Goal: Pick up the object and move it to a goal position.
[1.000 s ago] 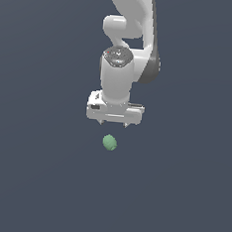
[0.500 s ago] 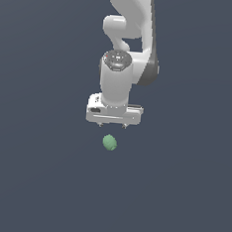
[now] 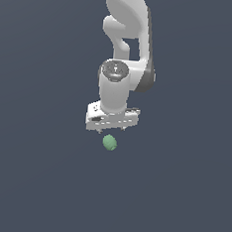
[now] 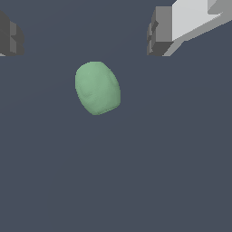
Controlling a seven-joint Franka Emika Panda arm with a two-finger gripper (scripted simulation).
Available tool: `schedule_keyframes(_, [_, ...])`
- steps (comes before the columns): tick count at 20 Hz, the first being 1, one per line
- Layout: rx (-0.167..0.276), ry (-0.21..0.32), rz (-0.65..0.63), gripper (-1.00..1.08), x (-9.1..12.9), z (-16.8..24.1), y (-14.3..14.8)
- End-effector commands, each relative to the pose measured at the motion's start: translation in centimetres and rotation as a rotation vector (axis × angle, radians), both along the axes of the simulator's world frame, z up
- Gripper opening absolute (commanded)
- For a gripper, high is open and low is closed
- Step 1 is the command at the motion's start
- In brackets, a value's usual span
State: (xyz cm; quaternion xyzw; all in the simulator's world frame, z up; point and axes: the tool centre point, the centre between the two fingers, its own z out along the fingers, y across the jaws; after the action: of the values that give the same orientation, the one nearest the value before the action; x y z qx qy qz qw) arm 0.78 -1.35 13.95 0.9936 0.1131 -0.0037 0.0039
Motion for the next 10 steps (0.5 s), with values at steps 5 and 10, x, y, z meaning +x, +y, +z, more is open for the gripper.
schedule_keyframes(5, [0.002,-0.001,0.174,1.00,0.4,-2.2,-0.3])
schedule_keyframes(10, [0.005,-0.002,0.281,1.00,0.6,-3.6,-0.4])
